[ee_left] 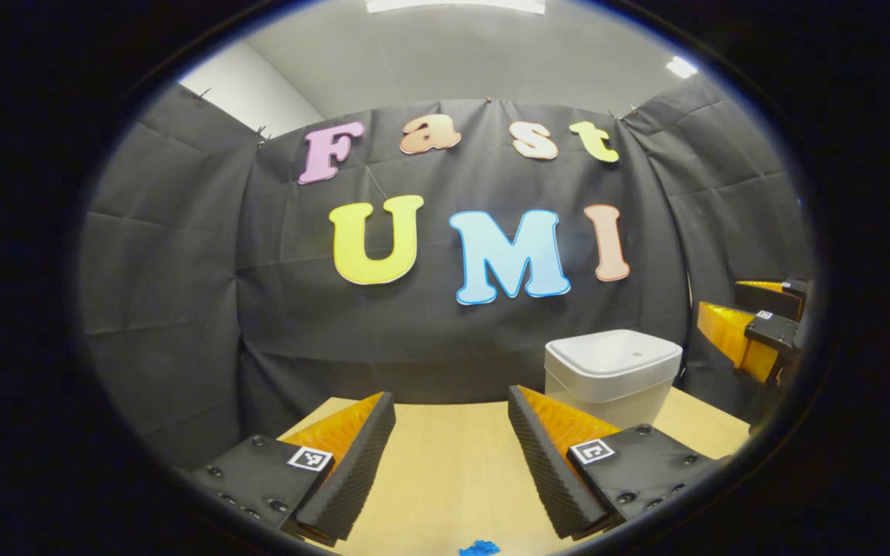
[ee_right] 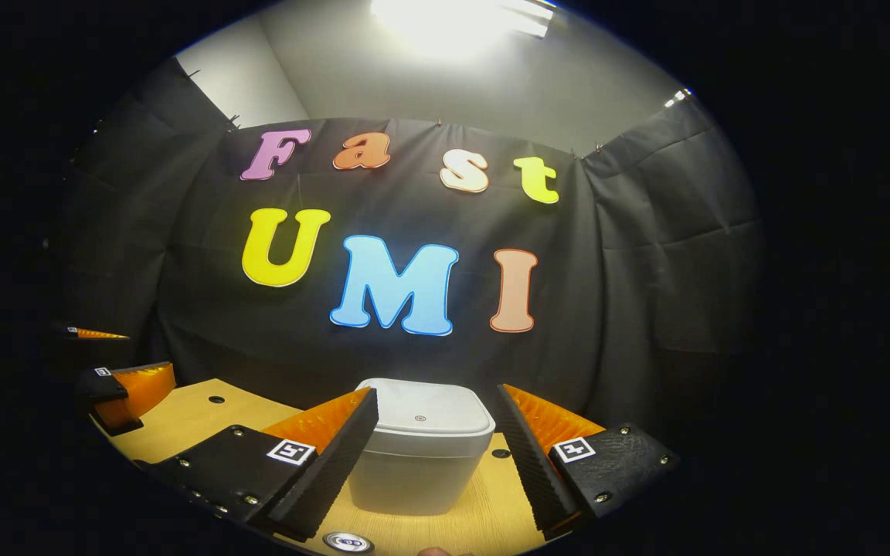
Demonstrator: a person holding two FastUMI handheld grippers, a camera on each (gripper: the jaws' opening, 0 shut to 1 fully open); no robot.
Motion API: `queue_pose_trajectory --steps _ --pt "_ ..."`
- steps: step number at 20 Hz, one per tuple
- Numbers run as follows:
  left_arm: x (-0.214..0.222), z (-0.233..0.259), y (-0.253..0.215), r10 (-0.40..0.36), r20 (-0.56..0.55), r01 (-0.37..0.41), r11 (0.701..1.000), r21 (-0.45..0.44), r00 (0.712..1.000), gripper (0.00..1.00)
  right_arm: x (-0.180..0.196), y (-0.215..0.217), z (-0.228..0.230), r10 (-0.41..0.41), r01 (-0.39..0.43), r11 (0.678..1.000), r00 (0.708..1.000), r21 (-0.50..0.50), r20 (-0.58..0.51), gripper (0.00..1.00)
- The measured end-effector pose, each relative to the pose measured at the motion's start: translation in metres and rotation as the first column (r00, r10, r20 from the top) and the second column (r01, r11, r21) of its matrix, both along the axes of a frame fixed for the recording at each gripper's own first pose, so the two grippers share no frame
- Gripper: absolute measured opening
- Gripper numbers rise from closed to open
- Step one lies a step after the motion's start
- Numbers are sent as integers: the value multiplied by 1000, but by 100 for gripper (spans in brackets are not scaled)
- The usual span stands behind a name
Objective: Press the lid of the desktop garbage bin to open it, pick up the crumpled paper on the desktop and throw it into the bin, then pick up the pop can on the desktop and drop it into the bin, and finally close the garbage bin lid.
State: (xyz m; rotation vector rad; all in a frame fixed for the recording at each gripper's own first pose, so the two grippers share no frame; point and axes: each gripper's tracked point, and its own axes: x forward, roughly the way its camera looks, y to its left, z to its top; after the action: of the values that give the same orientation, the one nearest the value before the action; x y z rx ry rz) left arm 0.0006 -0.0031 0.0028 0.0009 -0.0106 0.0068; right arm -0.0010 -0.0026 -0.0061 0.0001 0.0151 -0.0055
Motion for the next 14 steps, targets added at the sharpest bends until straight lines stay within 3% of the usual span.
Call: queue_pose_trajectory --steps 1,4,9,10,14 --pt "1 -1 -1 -3 -2 3 1000 0 1000 96 0 0 0 2 -2 1000 1000 0 -1 96" --pt "3 -2 -2 -2 -8 2 1000 8 1000 100 2 2 -2 6 -6 1000 1000 6 -5 96" --pt "5 0 -3 3 -5 -3 1000 -1 1000 96 9 5 -6 28 -28 1000 1000 11 -14 96" --pt "5 -2 -2 6 -7 -6 1000 -3 1000 100 11 4 -6 30 -30 999 999 9 -16 94" --pt "14 -5 0 21 -12 -21 1000 -13 1000 97 30 8 -11 46 -46 999 999 15 -23 86"
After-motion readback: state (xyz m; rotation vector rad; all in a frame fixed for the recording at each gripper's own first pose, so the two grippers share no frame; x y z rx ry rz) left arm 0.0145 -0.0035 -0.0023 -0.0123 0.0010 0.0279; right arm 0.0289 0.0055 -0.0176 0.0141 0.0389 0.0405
